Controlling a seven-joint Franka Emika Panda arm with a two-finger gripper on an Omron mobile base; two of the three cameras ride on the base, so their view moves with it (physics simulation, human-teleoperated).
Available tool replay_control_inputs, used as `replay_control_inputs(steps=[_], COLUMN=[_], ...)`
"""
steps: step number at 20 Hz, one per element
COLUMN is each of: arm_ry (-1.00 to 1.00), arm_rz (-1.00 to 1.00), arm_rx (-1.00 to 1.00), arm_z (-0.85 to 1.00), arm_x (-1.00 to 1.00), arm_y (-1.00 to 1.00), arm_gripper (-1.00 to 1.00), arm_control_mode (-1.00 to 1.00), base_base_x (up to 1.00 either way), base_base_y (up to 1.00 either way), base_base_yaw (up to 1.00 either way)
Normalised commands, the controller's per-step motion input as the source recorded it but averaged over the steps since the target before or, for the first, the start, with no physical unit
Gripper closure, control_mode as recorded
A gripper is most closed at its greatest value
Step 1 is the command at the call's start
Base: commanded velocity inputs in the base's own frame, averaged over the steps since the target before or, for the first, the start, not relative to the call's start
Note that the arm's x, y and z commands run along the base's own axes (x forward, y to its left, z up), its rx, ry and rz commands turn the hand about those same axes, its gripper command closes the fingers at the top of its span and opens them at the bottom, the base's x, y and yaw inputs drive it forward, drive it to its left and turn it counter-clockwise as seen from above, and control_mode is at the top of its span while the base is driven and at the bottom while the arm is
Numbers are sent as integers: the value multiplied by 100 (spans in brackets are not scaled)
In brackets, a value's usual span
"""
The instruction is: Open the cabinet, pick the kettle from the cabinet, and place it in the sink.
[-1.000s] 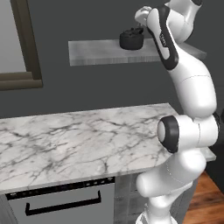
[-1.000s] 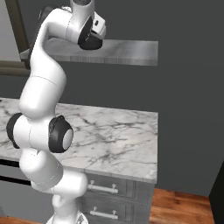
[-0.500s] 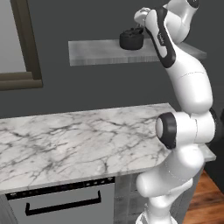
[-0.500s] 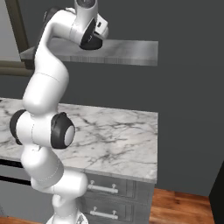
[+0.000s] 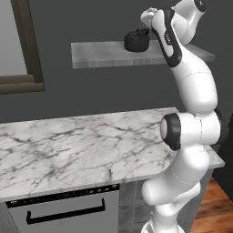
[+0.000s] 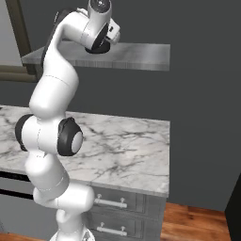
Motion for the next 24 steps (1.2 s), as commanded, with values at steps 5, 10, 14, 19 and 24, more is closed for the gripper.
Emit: replay_control_inputs(steps=[5, 10, 14, 19, 24], arm_ry=[0, 1, 0, 3, 4], arm_rz=[0, 0, 0, 0, 0], arm_rx=[5, 3, 1, 1, 0], arm_z=[-3, -3, -3, 0, 0], arm_x=[18, 20, 22, 18, 17], arm_y=[-1, 0, 0, 0, 0], arm_gripper=[-100, -100, -100, -100, -100], arm_control_mode=[-100, -100, -100, -100, -100], base_base_x=[0, 0, 0, 0, 0], base_base_y=[0, 0, 0, 0, 0], base_base_yaw=[0, 0, 0, 0, 0])
